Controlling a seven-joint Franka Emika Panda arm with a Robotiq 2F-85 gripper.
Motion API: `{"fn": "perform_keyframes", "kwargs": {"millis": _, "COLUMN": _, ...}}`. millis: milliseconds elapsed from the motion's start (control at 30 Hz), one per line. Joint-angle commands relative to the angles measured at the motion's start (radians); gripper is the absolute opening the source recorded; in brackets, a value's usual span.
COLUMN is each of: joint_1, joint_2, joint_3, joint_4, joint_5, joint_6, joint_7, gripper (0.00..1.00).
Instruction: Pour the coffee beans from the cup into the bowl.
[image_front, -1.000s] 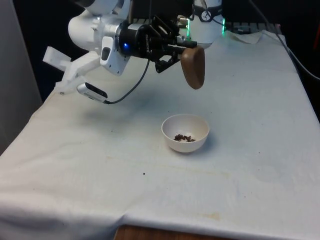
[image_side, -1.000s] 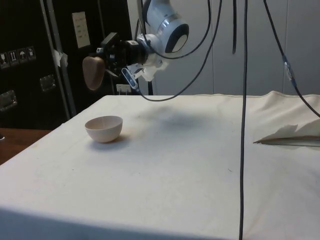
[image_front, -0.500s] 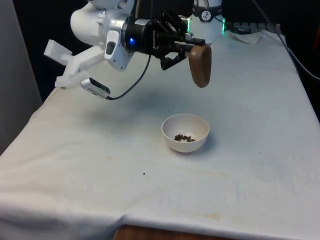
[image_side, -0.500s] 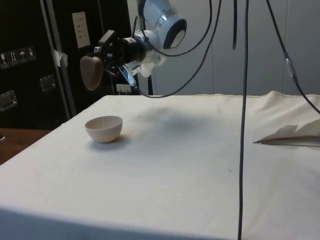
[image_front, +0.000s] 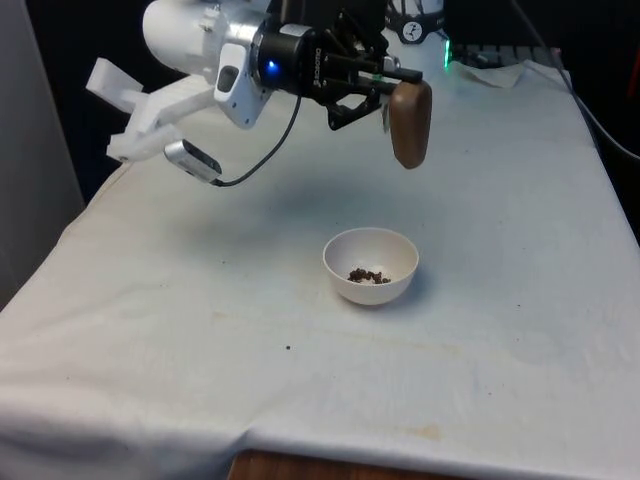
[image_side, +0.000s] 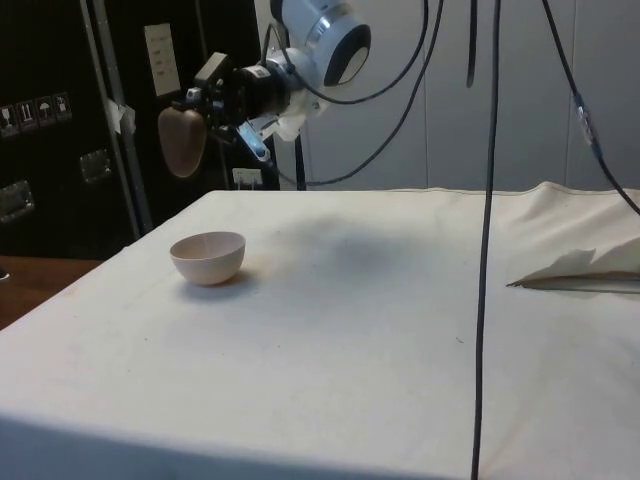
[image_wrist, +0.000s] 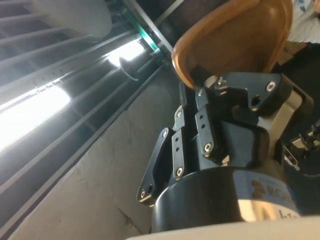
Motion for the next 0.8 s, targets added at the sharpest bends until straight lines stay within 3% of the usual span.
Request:
{"fn": "perform_keyframes", "kwargs": {"millis": 0, "joint_1": 0.011, "joint_2": -0.016, "joint_3": -0.007, "joint_4": -0.010, "joint_5": -0.012, "joint_6": 0.022, "joint_7": 0.000, "gripper": 0.01}}
{"fn": "perform_keyframes", "kwargs": {"millis": 167, "joint_1": 0.015, "joint_2": -0.028, "joint_3": -0.007, "joint_4": -0.013, "joint_5": -0.032, "joint_6": 0.031, "joint_7": -0.008, "gripper": 0.01}}
{"fn": "perform_keyframes", "kwargs": {"millis": 200, "joint_1": 0.005, "joint_2": -0.017, "joint_3": 0.000, "joint_4": -0.004, "joint_5": -0.025, "joint_6": 0.012, "joint_7": -0.010, "gripper": 0.01}}
{"fn": "perform_keyframes", "kwargs": {"millis": 233, "joint_1": 0.016, "joint_2": -0.030, "joint_3": -0.007, "joint_4": -0.013, "joint_5": -0.036, "joint_6": 0.033, "joint_7": -0.010, "gripper": 0.01}}
{"fn": "perform_keyframes", "kwargs": {"millis": 433, "joint_1": 0.022, "joint_2": -0.049, "joint_3": -0.007, "joint_4": -0.016, "joint_5": -0.073, "joint_6": 0.047, "joint_7": -0.023, "gripper": 0.01}}
{"fn": "perform_keyframes", "kwargs": {"millis": 467, "joint_1": 0.012, "joint_2": -0.038, "joint_3": 0.000, "joint_4": -0.006, "joint_5": -0.067, "joint_6": 0.027, "joint_7": -0.025, "gripper": 0.01}}
{"fn": "perform_keyframes", "kwargs": {"millis": 500, "joint_1": 0.023, "joint_2": -0.052, "joint_3": -0.007, "joint_4": -0.016, "joint_5": -0.078, "joint_6": 0.048, "joint_7": -0.025, "gripper": 0.01}}
{"fn": "perform_keyframes", "kwargs": {"millis": 733, "joint_1": 0.031, "joint_2": -0.071, "joint_3": -0.006, "joint_4": -0.022, "joint_5": -0.118, "joint_6": 0.059, "joint_7": -0.040, "gripper": 0.01}}
{"fn": "perform_keyframes", "kwargs": {"millis": 767, "joint_1": 0.021, "joint_2": -0.060, "joint_3": 0.000, "joint_4": -0.012, "joint_5": -0.114, "joint_6": 0.040, "joint_7": -0.043, "gripper": 0.01}}
